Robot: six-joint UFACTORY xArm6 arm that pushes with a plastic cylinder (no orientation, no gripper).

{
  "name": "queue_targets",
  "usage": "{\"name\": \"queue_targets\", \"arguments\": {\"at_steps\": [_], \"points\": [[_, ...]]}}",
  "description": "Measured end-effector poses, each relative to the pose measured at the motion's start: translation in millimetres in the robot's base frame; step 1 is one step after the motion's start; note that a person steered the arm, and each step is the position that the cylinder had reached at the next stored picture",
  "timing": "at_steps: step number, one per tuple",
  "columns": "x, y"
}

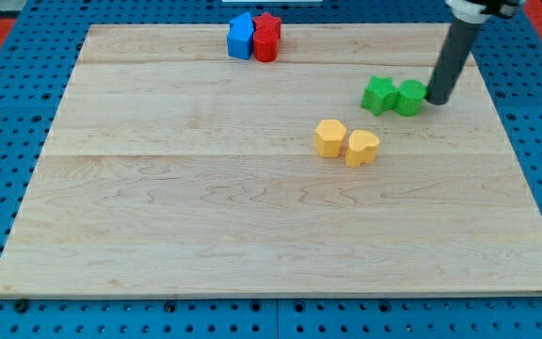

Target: Place the green star and green circle at the center of the board

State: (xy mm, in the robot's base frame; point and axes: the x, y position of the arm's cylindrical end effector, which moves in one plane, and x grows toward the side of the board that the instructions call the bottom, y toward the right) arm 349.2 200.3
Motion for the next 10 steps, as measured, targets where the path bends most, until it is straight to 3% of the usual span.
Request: {"name": "queue_targets", "arguments": {"at_steps": [3, 5, 7, 9, 10], "points": [[-11.6, -150.2], [-20.9, -163.9], [-12.8, -217.2], [-7.8, -109.0], [8.9, -91.1]]}}
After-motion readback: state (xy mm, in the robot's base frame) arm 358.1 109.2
